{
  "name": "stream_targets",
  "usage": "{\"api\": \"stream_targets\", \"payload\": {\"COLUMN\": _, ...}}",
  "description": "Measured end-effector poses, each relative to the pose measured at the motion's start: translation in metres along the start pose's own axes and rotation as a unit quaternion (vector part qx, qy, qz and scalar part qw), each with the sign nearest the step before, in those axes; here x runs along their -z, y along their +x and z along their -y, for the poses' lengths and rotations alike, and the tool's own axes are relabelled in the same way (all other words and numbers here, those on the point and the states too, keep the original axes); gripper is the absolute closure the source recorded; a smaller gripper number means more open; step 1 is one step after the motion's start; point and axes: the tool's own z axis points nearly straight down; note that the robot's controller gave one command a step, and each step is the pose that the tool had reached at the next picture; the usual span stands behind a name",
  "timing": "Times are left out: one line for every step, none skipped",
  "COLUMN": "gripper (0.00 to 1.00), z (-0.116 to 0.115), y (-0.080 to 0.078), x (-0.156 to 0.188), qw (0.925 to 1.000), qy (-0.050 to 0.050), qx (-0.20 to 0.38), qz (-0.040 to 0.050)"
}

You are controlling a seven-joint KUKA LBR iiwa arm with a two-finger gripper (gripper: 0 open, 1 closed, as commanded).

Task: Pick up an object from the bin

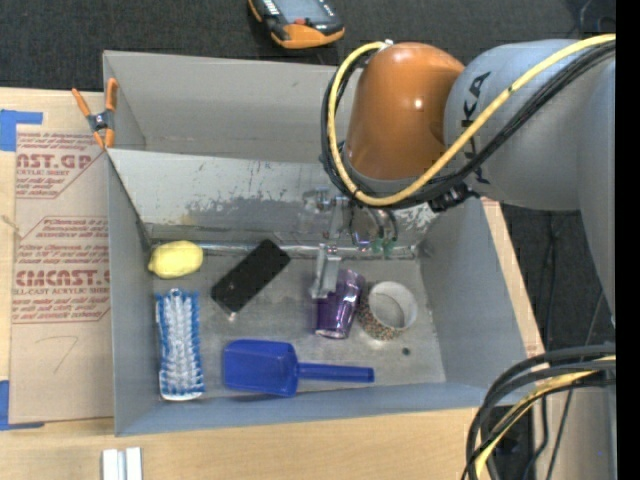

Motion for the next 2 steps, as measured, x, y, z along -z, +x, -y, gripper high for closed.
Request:
{"api": "stream_targets", "payload": {"gripper": 0.00, "z": 0.000, "y": -0.002, "x": 0.005, "qw": 1.0000, "qy": 0.000, "qx": -0.001, "qz": 0.0041}}
{"api": "stream_targets", "payload": {"gripper": 0.00, "z": -0.027, "y": 0.049, "x": -0.092, "qw": 0.9932, "qy": 0.000, "qx": 0.116, "qz": 0.0042}}
